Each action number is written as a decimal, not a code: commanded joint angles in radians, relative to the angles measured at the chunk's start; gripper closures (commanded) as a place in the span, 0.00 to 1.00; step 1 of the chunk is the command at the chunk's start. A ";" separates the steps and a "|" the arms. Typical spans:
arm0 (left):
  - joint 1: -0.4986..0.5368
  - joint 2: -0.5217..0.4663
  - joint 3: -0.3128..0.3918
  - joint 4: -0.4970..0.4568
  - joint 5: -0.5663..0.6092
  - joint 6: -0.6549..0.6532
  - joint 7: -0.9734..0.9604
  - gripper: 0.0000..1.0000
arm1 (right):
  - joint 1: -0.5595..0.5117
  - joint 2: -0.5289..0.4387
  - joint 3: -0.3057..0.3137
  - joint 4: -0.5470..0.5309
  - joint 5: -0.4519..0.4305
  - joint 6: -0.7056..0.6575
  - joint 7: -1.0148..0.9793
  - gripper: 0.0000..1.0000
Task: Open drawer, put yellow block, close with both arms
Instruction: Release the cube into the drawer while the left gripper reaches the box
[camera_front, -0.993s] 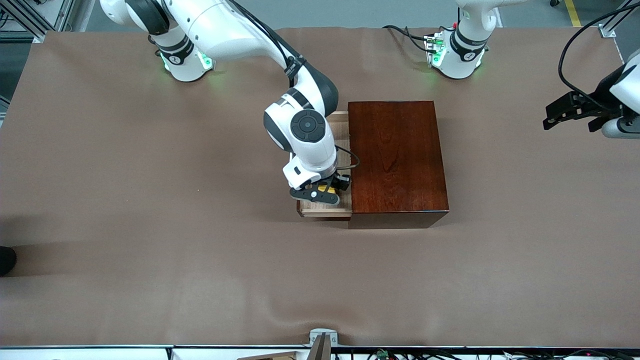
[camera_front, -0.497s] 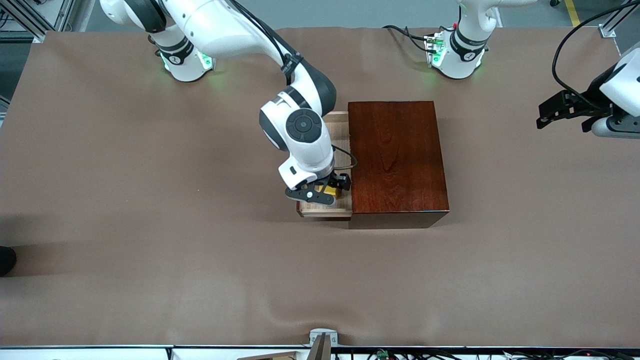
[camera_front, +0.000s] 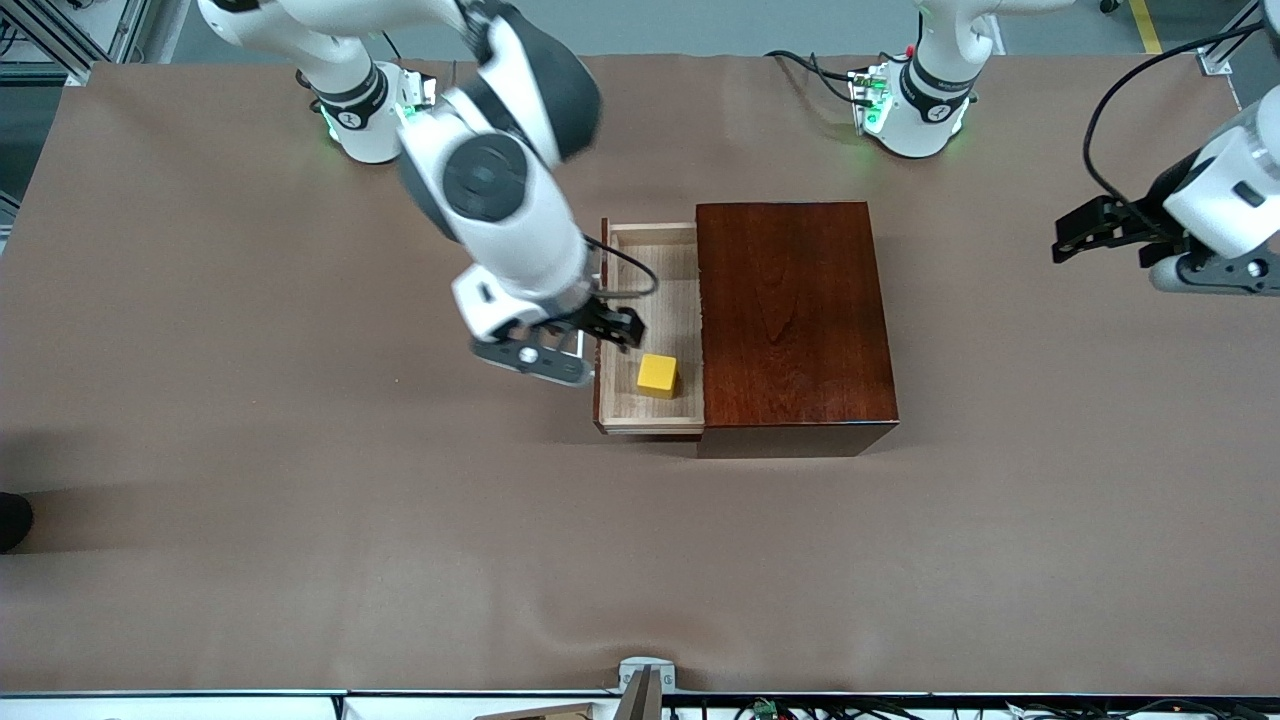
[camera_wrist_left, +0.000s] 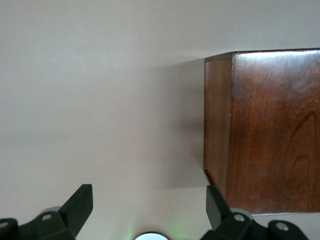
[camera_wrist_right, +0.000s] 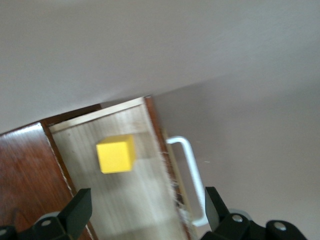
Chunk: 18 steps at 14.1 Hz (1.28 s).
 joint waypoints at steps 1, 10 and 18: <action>-0.006 0.023 -0.019 0.004 -0.003 -0.007 -0.122 0.00 | -0.070 -0.112 -0.015 -0.059 -0.014 -0.129 -0.172 0.00; -0.190 0.117 -0.020 0.015 0.001 -0.007 -0.527 0.00 | -0.417 -0.441 -0.034 -0.389 -0.121 -0.155 -0.666 0.00; -0.432 0.343 -0.019 0.178 0.008 -0.005 -0.953 0.00 | -0.601 -0.458 -0.032 -0.397 -0.174 -0.111 -0.898 0.00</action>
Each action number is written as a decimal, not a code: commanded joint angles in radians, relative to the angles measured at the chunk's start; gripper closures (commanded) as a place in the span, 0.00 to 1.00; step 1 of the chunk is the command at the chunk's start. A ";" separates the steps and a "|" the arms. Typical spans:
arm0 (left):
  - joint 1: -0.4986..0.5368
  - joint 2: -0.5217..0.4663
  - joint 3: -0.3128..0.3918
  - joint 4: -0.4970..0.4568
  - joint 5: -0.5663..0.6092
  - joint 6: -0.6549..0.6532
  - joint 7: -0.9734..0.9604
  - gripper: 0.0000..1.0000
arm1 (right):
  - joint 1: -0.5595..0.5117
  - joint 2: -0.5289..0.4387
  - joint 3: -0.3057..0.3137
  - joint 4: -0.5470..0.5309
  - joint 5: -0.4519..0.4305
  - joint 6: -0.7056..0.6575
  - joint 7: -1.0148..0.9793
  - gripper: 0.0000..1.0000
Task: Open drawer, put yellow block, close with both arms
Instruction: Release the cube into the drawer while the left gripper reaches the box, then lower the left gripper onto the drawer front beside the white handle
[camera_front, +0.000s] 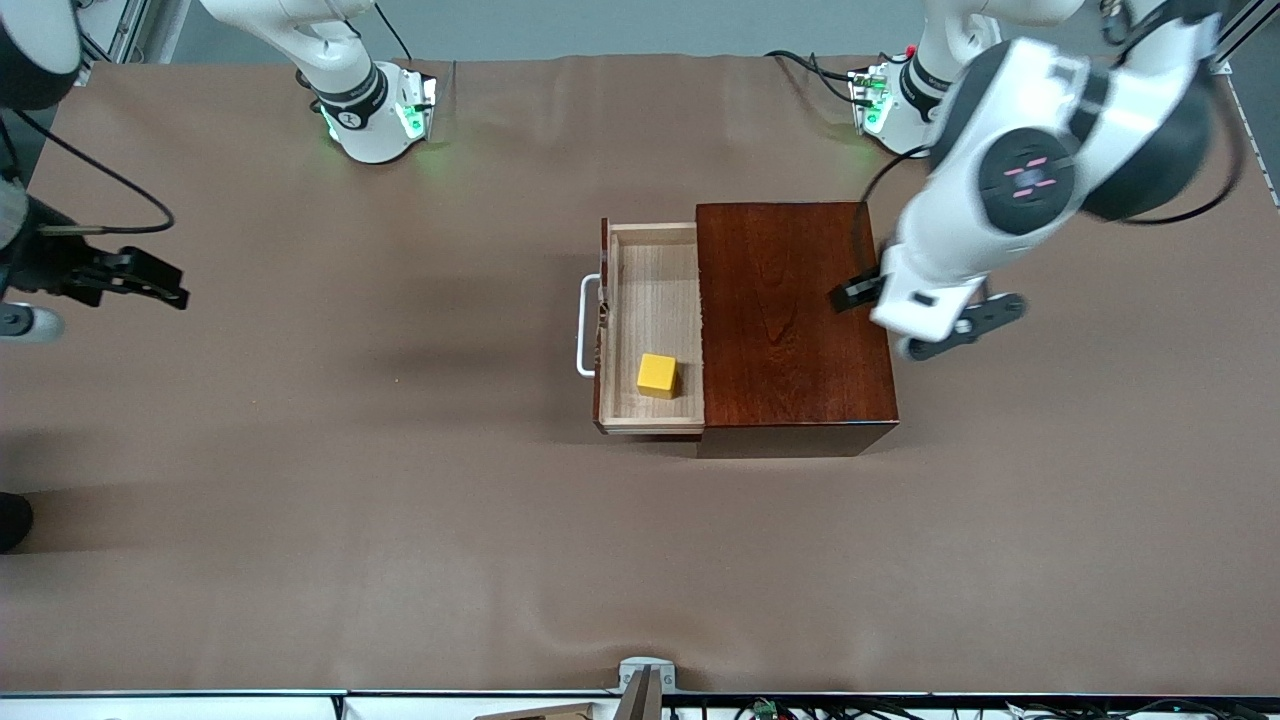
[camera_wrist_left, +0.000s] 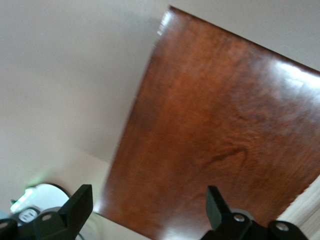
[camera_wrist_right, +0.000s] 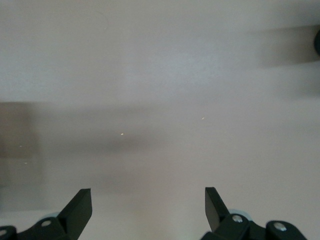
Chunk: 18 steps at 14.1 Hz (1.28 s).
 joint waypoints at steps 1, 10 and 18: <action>-0.127 0.090 0.010 0.070 0.010 -0.019 -0.160 0.00 | -0.037 -0.026 0.021 -0.026 -0.017 0.016 -0.044 0.00; -0.363 0.265 0.015 0.225 0.006 0.093 -0.504 0.00 | -0.093 -0.025 0.087 -0.021 -0.017 0.010 0.025 0.00; -0.417 0.327 0.012 0.225 0.003 0.490 -0.934 0.00 | -0.096 -0.023 0.085 -0.019 -0.014 0.016 0.025 0.00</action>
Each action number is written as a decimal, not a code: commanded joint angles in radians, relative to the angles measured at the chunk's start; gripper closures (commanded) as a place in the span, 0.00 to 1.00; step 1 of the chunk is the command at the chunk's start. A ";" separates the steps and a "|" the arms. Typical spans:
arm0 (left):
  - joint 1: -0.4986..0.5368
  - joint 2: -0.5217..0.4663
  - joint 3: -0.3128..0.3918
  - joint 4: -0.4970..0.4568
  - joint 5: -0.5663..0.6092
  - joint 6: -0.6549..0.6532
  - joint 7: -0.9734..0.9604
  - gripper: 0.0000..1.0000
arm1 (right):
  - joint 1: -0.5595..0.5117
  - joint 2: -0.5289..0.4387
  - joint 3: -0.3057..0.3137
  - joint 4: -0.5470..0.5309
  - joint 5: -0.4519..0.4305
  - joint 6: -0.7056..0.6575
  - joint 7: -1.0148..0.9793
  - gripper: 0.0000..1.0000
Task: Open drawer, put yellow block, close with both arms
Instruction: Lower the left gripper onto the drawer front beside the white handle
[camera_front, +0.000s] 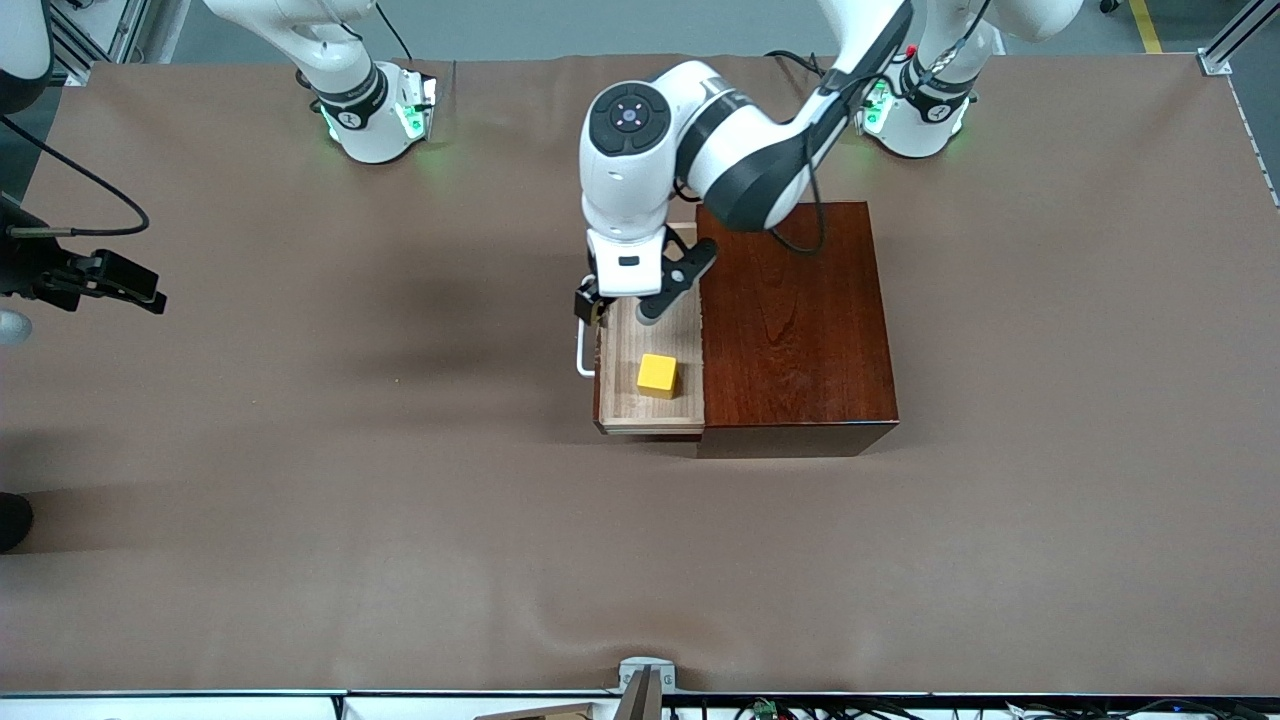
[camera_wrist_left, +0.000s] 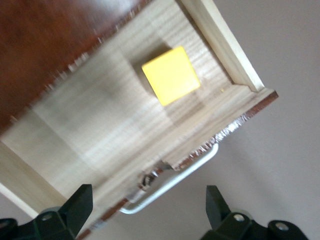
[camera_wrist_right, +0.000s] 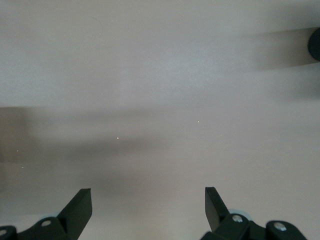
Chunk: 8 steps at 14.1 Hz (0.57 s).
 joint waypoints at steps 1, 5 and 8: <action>-0.026 0.041 0.009 0.034 0.004 0.069 -0.162 0.00 | -0.023 -0.023 0.021 -0.019 -0.014 0.007 0.014 0.00; -0.047 0.097 0.020 0.036 0.006 0.229 -0.465 0.00 | -0.027 -0.019 0.019 -0.018 -0.014 0.008 0.014 0.00; -0.062 0.105 0.014 0.031 0.001 0.231 -0.589 0.00 | -0.028 -0.017 0.018 -0.018 -0.008 0.002 0.010 0.00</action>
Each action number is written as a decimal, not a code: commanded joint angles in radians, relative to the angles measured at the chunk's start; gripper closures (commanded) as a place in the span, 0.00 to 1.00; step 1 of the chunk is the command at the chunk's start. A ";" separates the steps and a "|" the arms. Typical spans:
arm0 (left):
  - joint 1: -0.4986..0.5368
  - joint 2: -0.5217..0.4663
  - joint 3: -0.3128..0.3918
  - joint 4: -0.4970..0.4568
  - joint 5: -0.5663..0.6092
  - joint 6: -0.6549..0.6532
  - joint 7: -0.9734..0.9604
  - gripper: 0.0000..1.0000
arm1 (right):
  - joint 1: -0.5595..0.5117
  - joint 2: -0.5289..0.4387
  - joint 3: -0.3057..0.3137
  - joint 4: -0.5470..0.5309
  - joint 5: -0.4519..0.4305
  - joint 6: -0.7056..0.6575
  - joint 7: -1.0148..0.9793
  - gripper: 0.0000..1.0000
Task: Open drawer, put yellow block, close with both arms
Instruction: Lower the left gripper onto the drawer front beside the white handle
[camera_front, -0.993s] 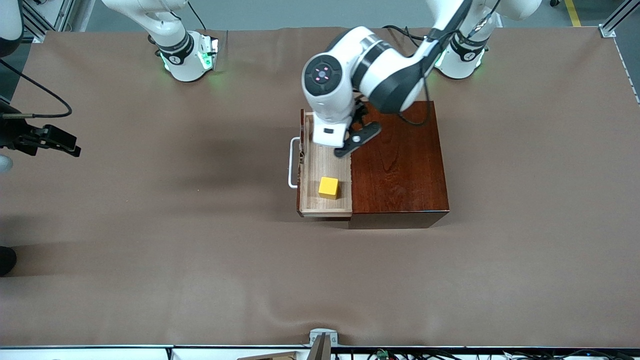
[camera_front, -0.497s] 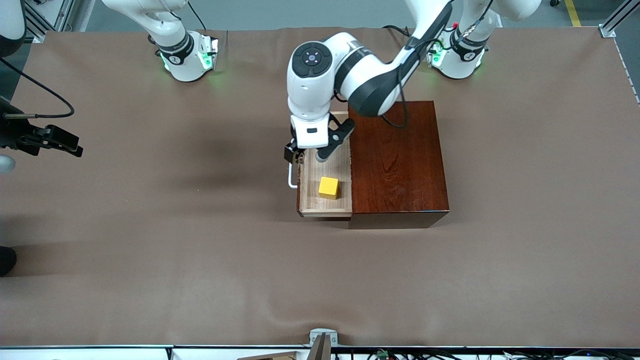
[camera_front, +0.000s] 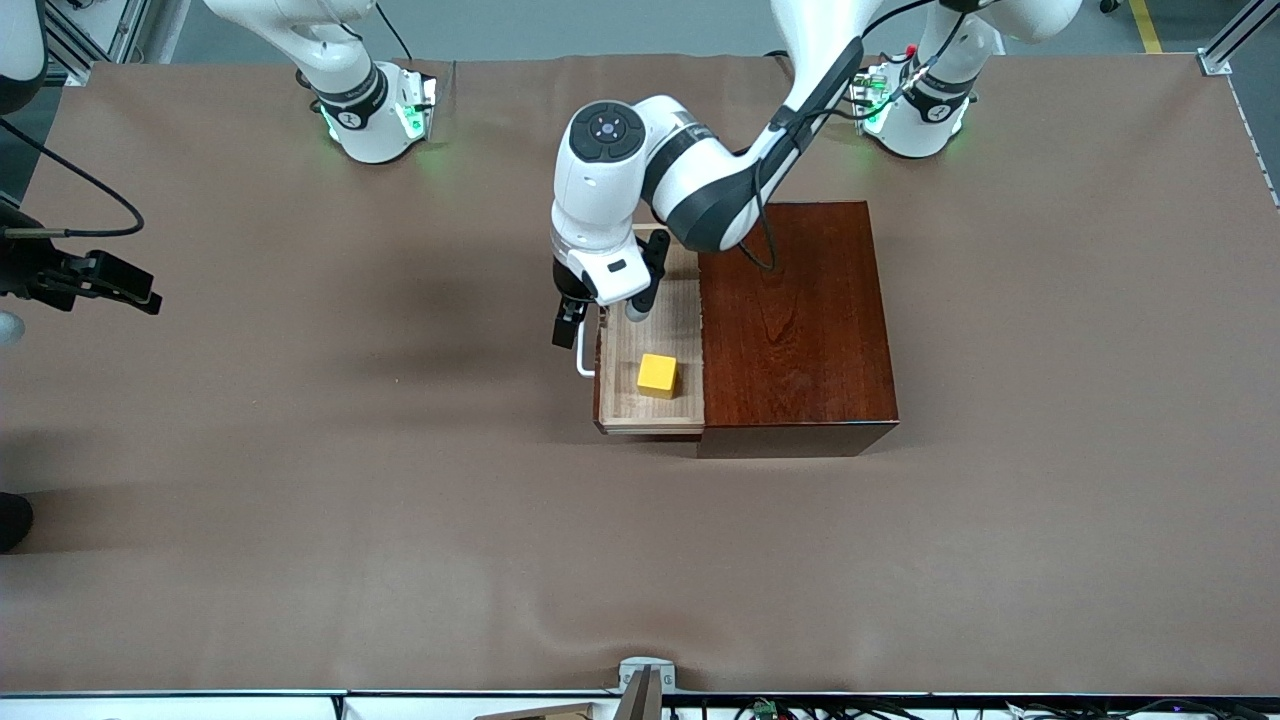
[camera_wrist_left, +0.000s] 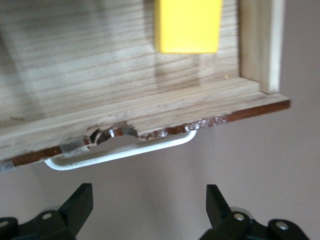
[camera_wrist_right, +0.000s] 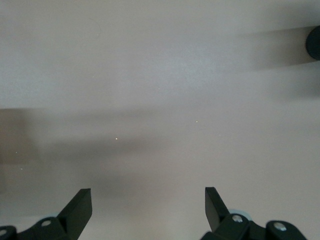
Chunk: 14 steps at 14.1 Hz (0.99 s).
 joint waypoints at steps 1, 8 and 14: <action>-0.018 0.026 0.005 0.030 -0.003 0.000 -0.106 0.00 | -0.026 -0.019 0.016 -0.017 -0.003 0.000 0.007 0.00; -0.018 0.055 0.001 0.027 -0.025 -0.106 -0.104 0.00 | -0.028 -0.017 0.022 -0.008 -0.002 0.012 0.001 0.00; -0.006 0.070 0.002 0.027 -0.025 -0.112 -0.083 0.00 | -0.029 -0.017 0.022 -0.008 -0.002 0.035 0.002 0.00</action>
